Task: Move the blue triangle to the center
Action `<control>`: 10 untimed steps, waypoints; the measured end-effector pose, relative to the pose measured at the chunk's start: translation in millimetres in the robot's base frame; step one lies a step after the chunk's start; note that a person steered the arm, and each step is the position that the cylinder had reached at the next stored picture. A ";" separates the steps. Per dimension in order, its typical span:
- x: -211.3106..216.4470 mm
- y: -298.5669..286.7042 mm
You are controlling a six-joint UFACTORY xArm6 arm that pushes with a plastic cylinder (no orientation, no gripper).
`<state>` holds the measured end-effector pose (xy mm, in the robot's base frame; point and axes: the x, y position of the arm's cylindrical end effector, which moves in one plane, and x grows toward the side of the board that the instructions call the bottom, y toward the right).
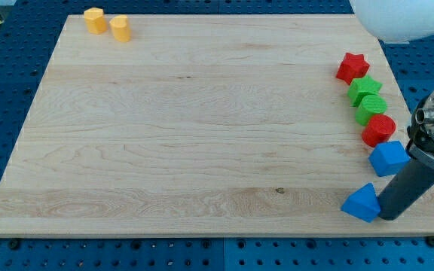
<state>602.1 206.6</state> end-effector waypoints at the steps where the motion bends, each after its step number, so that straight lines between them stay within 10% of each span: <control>1: 0.1 -24.0; 10: -141.5 -165.9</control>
